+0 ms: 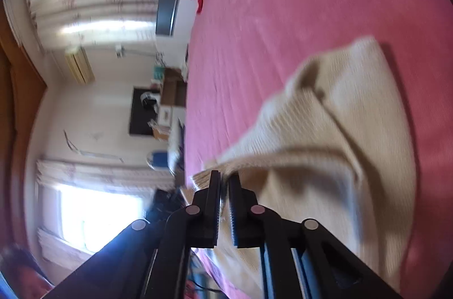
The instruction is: Fold clothes
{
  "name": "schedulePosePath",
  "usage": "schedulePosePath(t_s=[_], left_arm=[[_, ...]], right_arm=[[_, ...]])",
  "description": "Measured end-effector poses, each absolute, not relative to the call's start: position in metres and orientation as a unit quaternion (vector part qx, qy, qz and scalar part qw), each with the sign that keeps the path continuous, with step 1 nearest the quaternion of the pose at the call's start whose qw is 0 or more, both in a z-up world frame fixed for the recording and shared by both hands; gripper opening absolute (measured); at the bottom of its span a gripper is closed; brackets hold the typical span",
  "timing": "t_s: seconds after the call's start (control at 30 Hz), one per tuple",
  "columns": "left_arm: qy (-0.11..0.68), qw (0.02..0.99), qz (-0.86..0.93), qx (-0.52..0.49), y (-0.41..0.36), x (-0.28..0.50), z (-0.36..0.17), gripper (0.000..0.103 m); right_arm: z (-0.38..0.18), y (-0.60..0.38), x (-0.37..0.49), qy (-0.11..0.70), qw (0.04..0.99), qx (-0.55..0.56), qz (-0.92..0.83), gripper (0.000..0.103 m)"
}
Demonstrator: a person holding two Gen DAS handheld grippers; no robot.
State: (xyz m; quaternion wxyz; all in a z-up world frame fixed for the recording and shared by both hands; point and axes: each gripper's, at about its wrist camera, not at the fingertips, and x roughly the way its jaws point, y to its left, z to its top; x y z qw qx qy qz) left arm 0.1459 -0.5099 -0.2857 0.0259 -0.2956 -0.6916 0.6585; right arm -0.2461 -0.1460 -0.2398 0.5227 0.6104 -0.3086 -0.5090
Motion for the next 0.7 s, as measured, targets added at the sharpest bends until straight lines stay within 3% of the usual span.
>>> schedulePosePath(t_s=[0.07,0.1,0.13,0.2,0.33,0.5,0.6,0.7], left_arm=[[-0.703,0.010,0.654,-0.279,-0.523,0.141,-0.286,0.041],[-0.709,-0.004,0.649,-0.276,-0.530,0.139,-0.288,0.047],[-0.714,-0.014,0.645,-0.272,-0.535,0.136,-0.289,0.051],[-0.712,-0.039,0.648,-0.270,-0.545,0.134,-0.290,0.059],[-0.675,-0.073,0.672,-0.295,-0.540,0.135,-0.279,0.061],[-0.632,-0.034,0.693,-0.345,-0.490,0.133,-0.277,0.067],[-0.597,-0.026,0.703,-0.385,-0.459,0.134,-0.286,0.066],[-0.579,-0.039,0.726,-0.370,-0.454,0.139,-0.283,0.066]], right_arm=[[-0.244,-0.152,-0.258,-0.327,0.505,0.610,-0.516,0.014],[-0.249,-0.152,-0.265,-0.333,0.489,0.614,-0.523,0.023],[-0.255,-0.153,-0.272,-0.338,0.472,0.618,-0.530,0.026],[-0.264,-0.153,-0.283,-0.349,0.443,0.628,-0.537,0.029],[-0.262,-0.149,-0.286,-0.350,0.432,0.623,-0.550,0.034],[-0.241,-0.147,-0.264,-0.326,0.474,0.600,-0.555,0.037],[-0.241,-0.155,-0.230,-0.276,0.513,0.629,-0.515,0.038],[-0.252,-0.149,-0.221,-0.210,0.480,0.646,-0.555,0.034]])
